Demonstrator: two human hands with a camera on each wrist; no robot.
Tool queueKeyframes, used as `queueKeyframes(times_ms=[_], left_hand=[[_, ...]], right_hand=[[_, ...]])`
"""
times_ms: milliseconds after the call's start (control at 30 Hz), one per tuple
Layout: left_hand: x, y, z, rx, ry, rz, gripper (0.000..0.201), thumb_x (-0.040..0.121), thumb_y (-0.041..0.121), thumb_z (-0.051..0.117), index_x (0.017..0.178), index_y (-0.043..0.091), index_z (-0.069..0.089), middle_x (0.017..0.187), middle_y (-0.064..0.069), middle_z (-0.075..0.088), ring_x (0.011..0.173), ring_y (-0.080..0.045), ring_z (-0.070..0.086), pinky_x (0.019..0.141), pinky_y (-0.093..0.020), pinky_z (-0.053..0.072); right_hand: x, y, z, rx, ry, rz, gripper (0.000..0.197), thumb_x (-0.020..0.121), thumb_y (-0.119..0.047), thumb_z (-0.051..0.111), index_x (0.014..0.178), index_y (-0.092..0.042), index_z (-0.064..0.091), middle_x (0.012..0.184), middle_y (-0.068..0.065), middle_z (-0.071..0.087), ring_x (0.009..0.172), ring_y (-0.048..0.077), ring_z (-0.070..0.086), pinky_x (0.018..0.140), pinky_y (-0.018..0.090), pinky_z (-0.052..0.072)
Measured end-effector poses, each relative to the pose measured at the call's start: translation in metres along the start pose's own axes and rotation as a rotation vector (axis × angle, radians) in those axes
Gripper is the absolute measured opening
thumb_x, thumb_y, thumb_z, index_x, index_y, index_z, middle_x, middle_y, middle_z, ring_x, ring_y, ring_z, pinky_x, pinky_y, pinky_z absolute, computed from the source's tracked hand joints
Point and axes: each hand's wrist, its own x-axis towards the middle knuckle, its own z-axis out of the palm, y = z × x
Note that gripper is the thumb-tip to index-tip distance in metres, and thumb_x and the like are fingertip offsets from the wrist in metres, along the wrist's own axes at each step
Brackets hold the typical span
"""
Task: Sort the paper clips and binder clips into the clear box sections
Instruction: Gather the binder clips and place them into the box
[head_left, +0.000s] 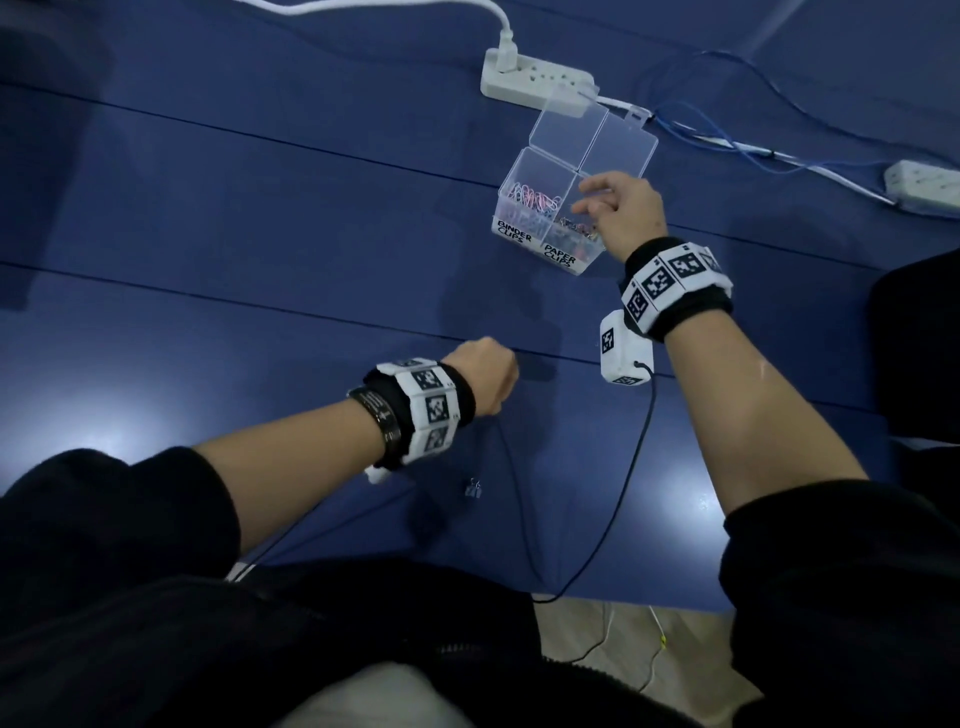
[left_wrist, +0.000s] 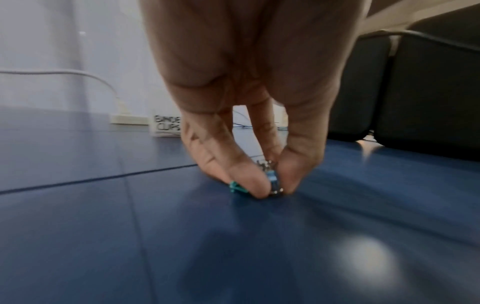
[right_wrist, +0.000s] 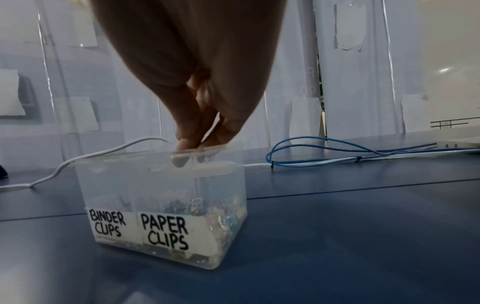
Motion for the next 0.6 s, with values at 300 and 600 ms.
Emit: queueKeyframes(times_ms=[300,600], left_hand=[[0.004,-0.035,-0.034,-0.389,0.086,-0.139,0.011,0.071,0.004,0.068,0.074,0.014,0.07,0.058,0.008,0.059,0.033,0.006,0.052,0.057,-0.011,0.052],[0.009,-0.028,-0.103,-0.847,0.265,0.024,0.027,0.075,-0.009,0.067,0.06,0.012,0.06,0.036,0.01,0.059,0.033,0.002,0.053,0.043,-0.009,0.048]], right_hand=[[-0.002,-0.005,0.007,-0.057,-0.008,-0.137,0.038,0.08,0.015,0.036,0.105,-0.001,0.06,0.1,0.018,0.063,0.08,0.012,0.053,0.065,0.011,0.048],[-0.113,0.027,0.031,0.127,0.118,-0.231,0.014,0.079,-0.001,0.053,0.085,-0.005,0.065,0.08,-0.003,0.059,0.064,-0.01,0.053,0.063,0.002,0.038]])
